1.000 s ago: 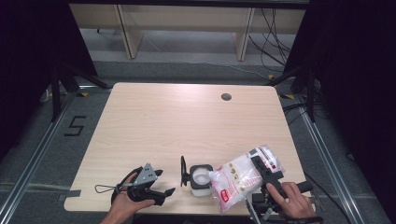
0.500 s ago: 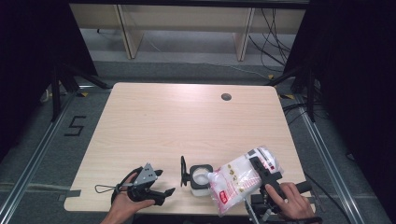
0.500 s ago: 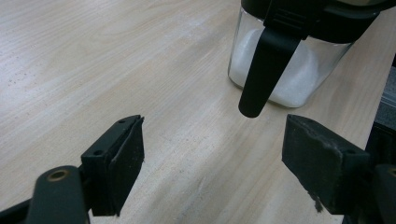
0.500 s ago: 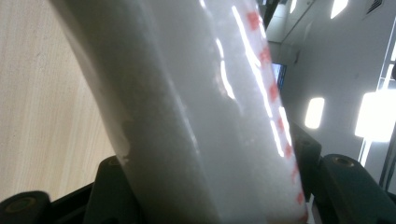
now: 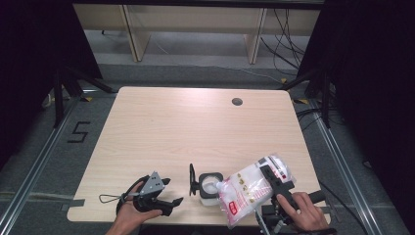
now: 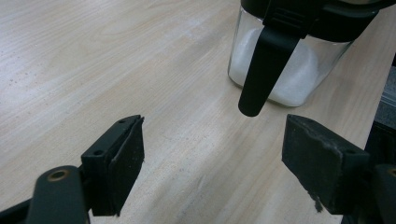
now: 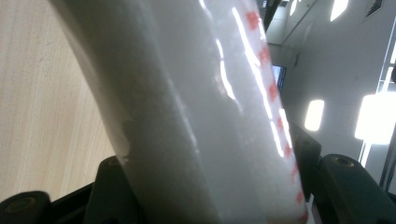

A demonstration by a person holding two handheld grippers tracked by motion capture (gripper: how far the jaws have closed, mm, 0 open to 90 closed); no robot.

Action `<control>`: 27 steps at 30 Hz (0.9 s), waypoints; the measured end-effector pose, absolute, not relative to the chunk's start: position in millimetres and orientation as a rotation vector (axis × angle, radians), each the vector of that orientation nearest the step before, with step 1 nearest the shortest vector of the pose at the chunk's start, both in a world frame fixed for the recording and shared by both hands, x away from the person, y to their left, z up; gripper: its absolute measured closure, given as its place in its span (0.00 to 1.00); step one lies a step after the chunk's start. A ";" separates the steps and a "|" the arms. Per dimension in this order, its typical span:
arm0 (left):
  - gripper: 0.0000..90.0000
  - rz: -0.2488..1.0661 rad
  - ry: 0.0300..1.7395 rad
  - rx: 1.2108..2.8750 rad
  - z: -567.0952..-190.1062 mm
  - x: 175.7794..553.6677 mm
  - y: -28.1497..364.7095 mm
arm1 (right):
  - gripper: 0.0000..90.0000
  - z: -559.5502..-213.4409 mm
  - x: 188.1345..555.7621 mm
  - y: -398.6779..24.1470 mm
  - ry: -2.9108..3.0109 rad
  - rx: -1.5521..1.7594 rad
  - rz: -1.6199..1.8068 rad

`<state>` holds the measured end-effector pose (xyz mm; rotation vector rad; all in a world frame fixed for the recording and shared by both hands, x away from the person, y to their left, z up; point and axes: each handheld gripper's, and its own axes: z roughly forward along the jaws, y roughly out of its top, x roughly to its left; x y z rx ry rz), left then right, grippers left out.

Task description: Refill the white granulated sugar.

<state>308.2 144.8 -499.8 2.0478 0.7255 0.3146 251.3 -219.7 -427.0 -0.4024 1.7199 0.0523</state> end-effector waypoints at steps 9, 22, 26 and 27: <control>0.23 0.324 0.715 2.066 -499.6 308.9 145.6 | 0.51 -429.2 251.7 -219.7 1.732 -0.390 0.057; 0.23 0.324 0.716 2.063 -499.7 308.6 145.8 | 0.51 -427.6 252.2 -219.1 1.706 -0.420 0.079; 0.23 0.312 0.744 2.051 -499.9 307.5 145.1 | 0.51 -426.4 250.6 -218.5 1.720 -0.410 0.058; 0.23 0.310 0.748 2.045 -500.1 306.9 144.6 | 0.51 -427.6 250.6 -218.9 1.726 -0.399 0.071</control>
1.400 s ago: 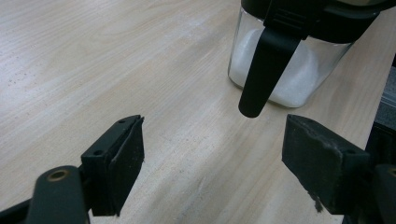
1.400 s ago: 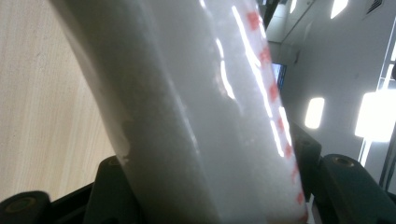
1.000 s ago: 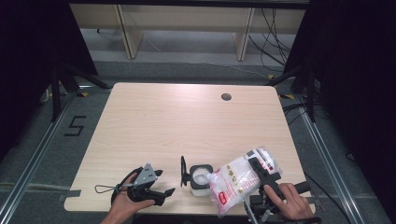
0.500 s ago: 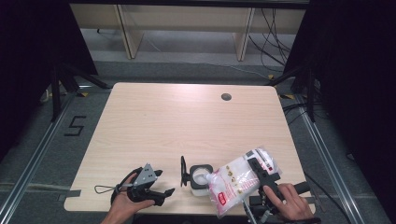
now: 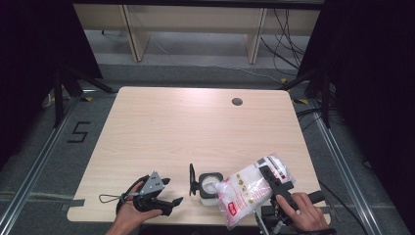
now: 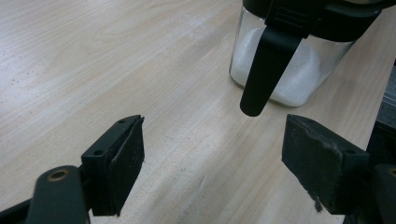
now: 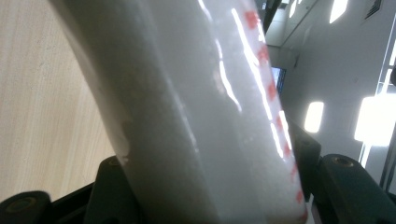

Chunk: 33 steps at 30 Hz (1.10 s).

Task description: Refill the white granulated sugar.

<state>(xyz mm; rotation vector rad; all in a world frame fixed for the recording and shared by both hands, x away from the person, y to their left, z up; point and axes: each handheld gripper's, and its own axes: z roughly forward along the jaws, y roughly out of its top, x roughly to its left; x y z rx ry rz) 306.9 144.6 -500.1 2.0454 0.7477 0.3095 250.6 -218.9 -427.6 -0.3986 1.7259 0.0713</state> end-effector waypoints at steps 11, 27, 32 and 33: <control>0.23 0.312 0.745 2.049 -500.0 307.5 145.1 | 0.51 -432.9 250.5 -219.1 1.746 -0.367 0.094; 0.23 0.305 0.749 2.038 -499.7 307.7 144.9 | 0.52 -435.2 253.6 -220.2 1.768 -0.350 0.142; 0.23 0.308 0.746 2.050 -499.3 308.0 145.5 | 0.52 -434.4 254.1 -223.1 1.778 -0.319 0.156; 0.23 0.307 0.748 2.049 -499.2 307.9 145.2 | 0.52 -431.8 255.7 -222.8 1.763 -0.363 0.146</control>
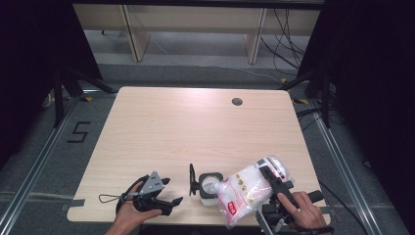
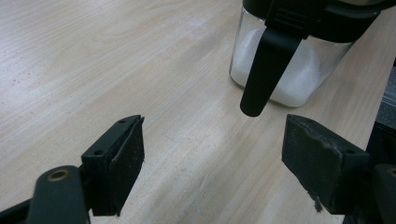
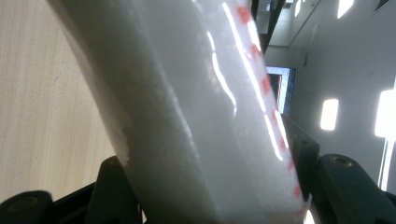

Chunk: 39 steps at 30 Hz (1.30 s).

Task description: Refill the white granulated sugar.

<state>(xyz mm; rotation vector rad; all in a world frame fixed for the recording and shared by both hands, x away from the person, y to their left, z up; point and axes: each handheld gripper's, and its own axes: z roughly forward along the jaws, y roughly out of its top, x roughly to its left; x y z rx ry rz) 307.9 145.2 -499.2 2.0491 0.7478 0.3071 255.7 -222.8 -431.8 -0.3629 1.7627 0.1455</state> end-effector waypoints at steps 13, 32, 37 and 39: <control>0.23 0.327 0.722 2.056 -499.6 309.1 146.2 | 0.52 -433.6 256.7 -228.9 1.782 -0.312 0.163; 0.23 0.318 0.745 2.052 -500.3 307.2 146.1 | 0.52 -430.9 256.7 -229.0 1.775 -0.337 0.157; 0.23 0.334 0.716 2.066 -499.6 309.7 146.8 | 0.52 -429.8 255.1 -229.1 1.771 -0.330 0.156; 0.23 0.317 0.748 2.046 -500.1 307.6 145.6 | 0.52 -433.3 253.9 -228.7 1.791 -0.283 0.179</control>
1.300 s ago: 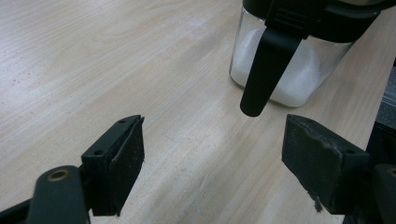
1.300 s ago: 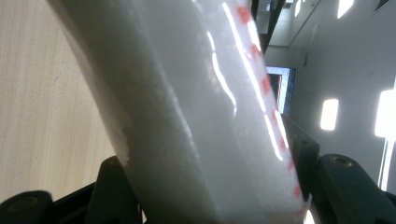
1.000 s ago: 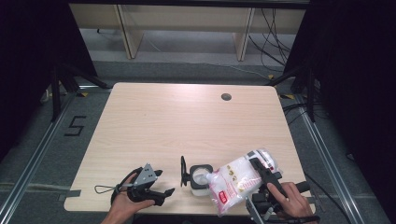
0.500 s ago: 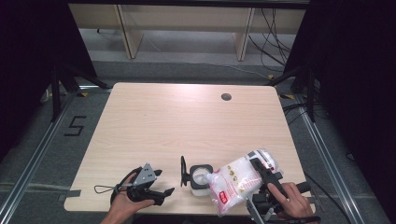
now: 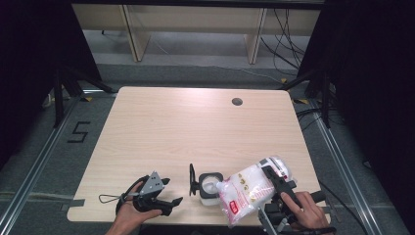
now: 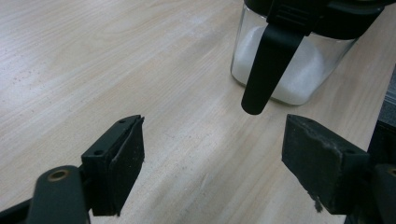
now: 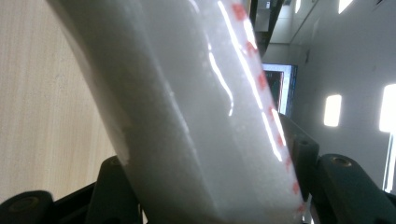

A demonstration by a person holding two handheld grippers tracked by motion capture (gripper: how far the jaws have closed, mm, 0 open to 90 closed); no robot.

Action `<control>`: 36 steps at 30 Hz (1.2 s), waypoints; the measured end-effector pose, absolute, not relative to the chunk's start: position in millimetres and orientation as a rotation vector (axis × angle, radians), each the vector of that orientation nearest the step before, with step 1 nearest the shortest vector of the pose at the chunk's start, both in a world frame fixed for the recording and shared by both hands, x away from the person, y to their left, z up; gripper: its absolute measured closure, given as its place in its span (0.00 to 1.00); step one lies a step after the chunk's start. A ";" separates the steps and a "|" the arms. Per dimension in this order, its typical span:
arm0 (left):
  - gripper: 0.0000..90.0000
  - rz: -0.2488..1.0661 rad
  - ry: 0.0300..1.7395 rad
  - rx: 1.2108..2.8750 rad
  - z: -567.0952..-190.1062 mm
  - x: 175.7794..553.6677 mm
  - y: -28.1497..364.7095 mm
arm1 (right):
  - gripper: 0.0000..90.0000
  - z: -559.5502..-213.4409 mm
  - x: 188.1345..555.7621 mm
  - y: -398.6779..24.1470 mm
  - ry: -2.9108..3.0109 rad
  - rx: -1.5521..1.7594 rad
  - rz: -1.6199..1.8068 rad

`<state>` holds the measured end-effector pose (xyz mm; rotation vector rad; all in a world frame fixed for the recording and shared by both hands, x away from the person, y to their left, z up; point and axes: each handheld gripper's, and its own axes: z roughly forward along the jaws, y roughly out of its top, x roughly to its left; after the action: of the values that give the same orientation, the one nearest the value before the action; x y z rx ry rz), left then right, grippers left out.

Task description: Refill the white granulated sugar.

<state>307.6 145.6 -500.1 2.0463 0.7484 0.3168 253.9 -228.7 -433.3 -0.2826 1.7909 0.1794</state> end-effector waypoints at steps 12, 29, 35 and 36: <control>0.23 0.316 0.735 2.070 -500.0 307.8 146.8 | 0.52 -433.3 252.8 -224.7 1.781 -0.311 0.168; 0.23 0.332 0.719 2.066 -499.8 309.0 147.0 | 0.52 -429.8 254.0 -225.0 1.771 -0.348 0.145; 0.23 0.313 0.745 2.054 -500.3 307.2 146.1 | 0.52 -429.7 253.8 -227.3 1.781 -0.320 0.161; 0.23 0.320 0.742 2.053 -500.0 307.6 146.3 | 0.52 -429.8 254.1 -227.6 1.779 -0.327 0.161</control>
<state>307.6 146.3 -500.0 2.0528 0.7425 0.3204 254.1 -227.6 -429.8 -0.3267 1.7794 0.1609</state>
